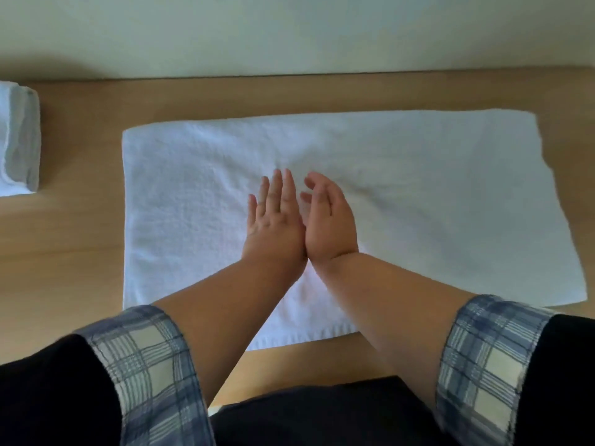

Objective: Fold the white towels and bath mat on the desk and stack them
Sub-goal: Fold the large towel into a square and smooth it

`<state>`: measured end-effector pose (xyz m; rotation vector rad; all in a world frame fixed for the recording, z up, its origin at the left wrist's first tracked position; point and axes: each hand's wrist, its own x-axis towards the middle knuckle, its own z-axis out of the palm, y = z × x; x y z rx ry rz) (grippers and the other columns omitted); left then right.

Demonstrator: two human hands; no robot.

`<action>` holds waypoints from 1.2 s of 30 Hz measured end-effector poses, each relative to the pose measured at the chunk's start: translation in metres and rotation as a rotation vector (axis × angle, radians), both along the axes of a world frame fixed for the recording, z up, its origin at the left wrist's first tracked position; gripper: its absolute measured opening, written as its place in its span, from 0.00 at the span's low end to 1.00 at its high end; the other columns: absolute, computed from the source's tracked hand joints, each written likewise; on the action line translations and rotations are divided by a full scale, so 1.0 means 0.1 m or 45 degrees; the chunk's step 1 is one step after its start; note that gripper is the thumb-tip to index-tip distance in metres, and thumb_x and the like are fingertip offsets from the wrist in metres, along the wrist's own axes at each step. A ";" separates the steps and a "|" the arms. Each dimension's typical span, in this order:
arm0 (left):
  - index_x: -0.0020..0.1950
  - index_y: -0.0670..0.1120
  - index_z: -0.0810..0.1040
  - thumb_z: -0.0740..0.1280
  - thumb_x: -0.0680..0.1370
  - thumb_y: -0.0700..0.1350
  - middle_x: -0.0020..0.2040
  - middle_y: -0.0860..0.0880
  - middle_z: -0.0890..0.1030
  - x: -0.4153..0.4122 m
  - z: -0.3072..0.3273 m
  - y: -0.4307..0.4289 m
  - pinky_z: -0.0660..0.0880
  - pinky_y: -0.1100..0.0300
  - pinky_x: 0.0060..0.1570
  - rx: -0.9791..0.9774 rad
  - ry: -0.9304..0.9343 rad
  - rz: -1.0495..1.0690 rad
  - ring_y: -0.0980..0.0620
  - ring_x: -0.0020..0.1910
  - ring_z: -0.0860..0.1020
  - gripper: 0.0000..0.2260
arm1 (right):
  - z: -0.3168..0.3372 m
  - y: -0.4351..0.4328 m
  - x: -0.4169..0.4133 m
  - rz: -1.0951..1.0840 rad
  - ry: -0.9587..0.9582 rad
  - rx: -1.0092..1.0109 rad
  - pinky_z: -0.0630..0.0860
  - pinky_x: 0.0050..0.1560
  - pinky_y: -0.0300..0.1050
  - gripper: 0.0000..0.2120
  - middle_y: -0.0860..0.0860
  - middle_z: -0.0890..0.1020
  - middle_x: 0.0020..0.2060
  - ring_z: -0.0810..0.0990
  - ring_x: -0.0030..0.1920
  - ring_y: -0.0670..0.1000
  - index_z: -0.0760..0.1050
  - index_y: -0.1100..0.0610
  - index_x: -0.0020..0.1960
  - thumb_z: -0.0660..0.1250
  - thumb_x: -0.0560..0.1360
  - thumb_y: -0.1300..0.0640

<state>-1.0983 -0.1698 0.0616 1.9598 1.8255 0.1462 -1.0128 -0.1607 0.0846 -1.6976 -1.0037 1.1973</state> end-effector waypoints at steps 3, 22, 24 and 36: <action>0.79 0.45 0.30 0.57 0.83 0.49 0.81 0.46 0.34 0.44 -0.08 0.18 0.40 0.43 0.78 0.042 0.086 -0.159 0.45 0.79 0.33 0.38 | 0.15 0.07 0.43 0.082 -0.117 0.179 0.72 0.64 0.35 0.15 0.37 0.82 0.56 0.78 0.59 0.35 0.79 0.48 0.61 0.57 0.81 0.50; 0.82 0.55 0.49 0.51 0.80 0.61 0.83 0.48 0.47 0.57 -0.35 0.20 0.45 0.40 0.78 0.087 0.440 -0.082 0.46 0.81 0.43 0.31 | -0.46 1.35 1.94 0.992 -1.472 0.021 0.35 0.77 0.63 0.40 0.53 0.37 0.81 0.34 0.80 0.54 0.37 0.48 0.82 0.41 0.77 0.29; 0.82 0.55 0.50 0.50 0.80 0.61 0.83 0.48 0.47 0.56 -0.33 0.20 0.46 0.39 0.78 0.084 0.457 -0.082 0.46 0.81 0.43 0.31 | -0.44 1.43 1.91 0.938 -1.492 -0.047 0.37 0.77 0.64 0.39 0.55 0.39 0.81 0.36 0.80 0.57 0.38 0.50 0.82 0.42 0.78 0.31; 0.82 0.56 0.52 0.53 0.77 0.61 0.83 0.48 0.52 0.54 -0.36 0.22 0.45 0.45 0.78 0.156 0.418 -0.043 0.45 0.81 0.50 0.33 | -0.50 1.20 2.18 1.012 -1.408 0.076 0.30 0.75 0.62 0.39 0.50 0.35 0.80 0.31 0.79 0.52 0.37 0.48 0.82 0.41 0.78 0.30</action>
